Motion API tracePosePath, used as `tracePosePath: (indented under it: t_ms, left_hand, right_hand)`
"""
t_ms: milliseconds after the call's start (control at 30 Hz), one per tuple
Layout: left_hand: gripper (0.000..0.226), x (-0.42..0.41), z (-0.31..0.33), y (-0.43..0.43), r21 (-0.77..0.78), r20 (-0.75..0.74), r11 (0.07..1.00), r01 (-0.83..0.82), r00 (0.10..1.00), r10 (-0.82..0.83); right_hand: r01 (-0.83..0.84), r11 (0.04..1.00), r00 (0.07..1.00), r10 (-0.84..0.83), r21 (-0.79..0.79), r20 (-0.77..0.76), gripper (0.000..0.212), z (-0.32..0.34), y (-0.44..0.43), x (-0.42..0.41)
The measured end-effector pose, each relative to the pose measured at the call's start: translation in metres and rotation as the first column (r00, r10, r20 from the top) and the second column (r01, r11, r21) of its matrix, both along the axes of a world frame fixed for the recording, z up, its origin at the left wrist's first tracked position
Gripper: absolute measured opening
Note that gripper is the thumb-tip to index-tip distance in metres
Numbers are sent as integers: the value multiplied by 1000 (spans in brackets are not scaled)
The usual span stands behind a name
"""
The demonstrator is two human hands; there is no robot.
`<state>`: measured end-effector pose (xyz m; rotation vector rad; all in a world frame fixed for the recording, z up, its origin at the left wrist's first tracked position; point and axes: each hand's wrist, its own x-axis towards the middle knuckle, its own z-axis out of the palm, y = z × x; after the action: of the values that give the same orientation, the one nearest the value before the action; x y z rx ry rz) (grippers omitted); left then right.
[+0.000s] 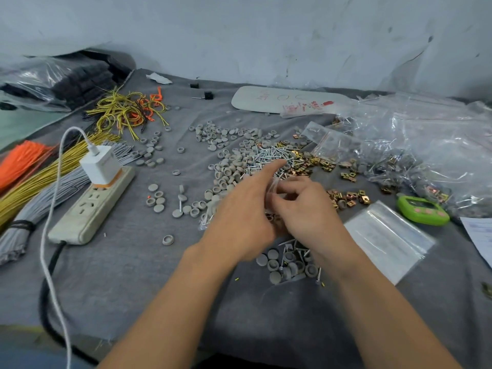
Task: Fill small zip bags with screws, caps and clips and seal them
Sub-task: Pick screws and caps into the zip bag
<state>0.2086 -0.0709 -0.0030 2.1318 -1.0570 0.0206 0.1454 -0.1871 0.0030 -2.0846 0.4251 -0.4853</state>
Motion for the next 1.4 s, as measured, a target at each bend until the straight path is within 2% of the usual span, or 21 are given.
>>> tracePosePath:
  t_ms: [67, 100, 133, 200, 267, 333, 400, 500, 567, 667, 767, 867, 900, 967, 1100, 1233, 1300, 1400]
  left_hand:
    - [108, 4, 4, 7, -27, -145, 999, 40, 988, -44]
    - [103, 9, 7, 13, -100, -233, 995, 30, 971, -53]
    - [92, 15, 11, 20, -202, -315, 979, -15, 948, -50]
    - [53, 29, 13, 35, -388, -479, 892, -234, 877, 21]
    - [22, 39, 12, 46, -376, -554, 799, -469, 805, 212]
    - [25, 40, 6, 50, -310, -573, 790, -528, 767, 288]
    - [37, 35, 4, 49, -271, -611, 835, -479, 756, 235]
    - [64, 25, 7, 46, -260, -698, 908, -330, 713, 59]
    - [80, 19, 9, 41, -242, -750, 945, -218, 660, -40]
    - [92, 11, 9, 31, -252, -818, 959, -132, 559, -138]
    - [83, 9, 7, 23, -314, -889, 940, -129, 388, -244]
    - [50, 11, 9, 18, -387, -894, 921, -44, 262, -363]
    - [36, 11, 9, 16, -422, -884, 906, -34, 238, -403]
    - [23, 14, 10, 15, -474, -868, 877, -82, 212, -449]
    - [32, 20, 12, 16, -459, -871, 877, -143, 268, -412]
    - [13, 21, 10, 18, -415, -872, 893, -173, 355, -336]
    - [13, 21, 10, 18, -395, -867, 901, -180, 398, -300]
    - [27, 18, 10, 13, -380, -851, 904, -196, 456, -259]
  right_hand:
    - [33, 998, 999, -33, 46, -1, 25, 2, -2, -3]
    - [9, 995, 1000, -10, 97, 1, 23, 2, -5, -6]
    - [-33, 983, 999, 32, 180, 9, 24, 1, -9, -10]
    - [-106, 926, 994, 100, 363, 36, 35, 1, -14, -16]
    - [-132, 884, 991, 112, 447, 73, 49, 0, -19, -20]
    - [-167, 841, 986, 131, 515, 106, 58, 1, -25, -23]
    - [-254, 736, 967, 191, 628, 167, 65, 6, -32, -26]
    - [-404, 492, 914, 259, 771, 313, 65, 13, -40, -30]
    - [-465, 367, 883, 256, 806, 393, 62, 15, -44, -30]
    - [-547, 235, 833, 252, 803, 493, 61, 15, -49, -29]
    - [-585, 123, 808, 167, 801, 565, 74, 14, -55, -30]
    - [-523, 10, 852, 9, 852, 523, 86, 14, -57, -29]
    - [-501, -31, 866, -19, 865, 500, 81, 14, -57, -27]
    - [-411, -11, 911, -33, 911, 411, 63, 13, -54, -22]
    - [-175, 169, 980, -63, 970, 188, 56, 4, -53, -13]
    - [-139, 270, 985, -59, 953, 161, 58, 1, -55, -14]
    - [-134, 305, 986, -53, 943, 157, 62, -2, -58, -16]
    - [-142, 324, 984, -60, 935, 170, 65, -3, -63, -21]
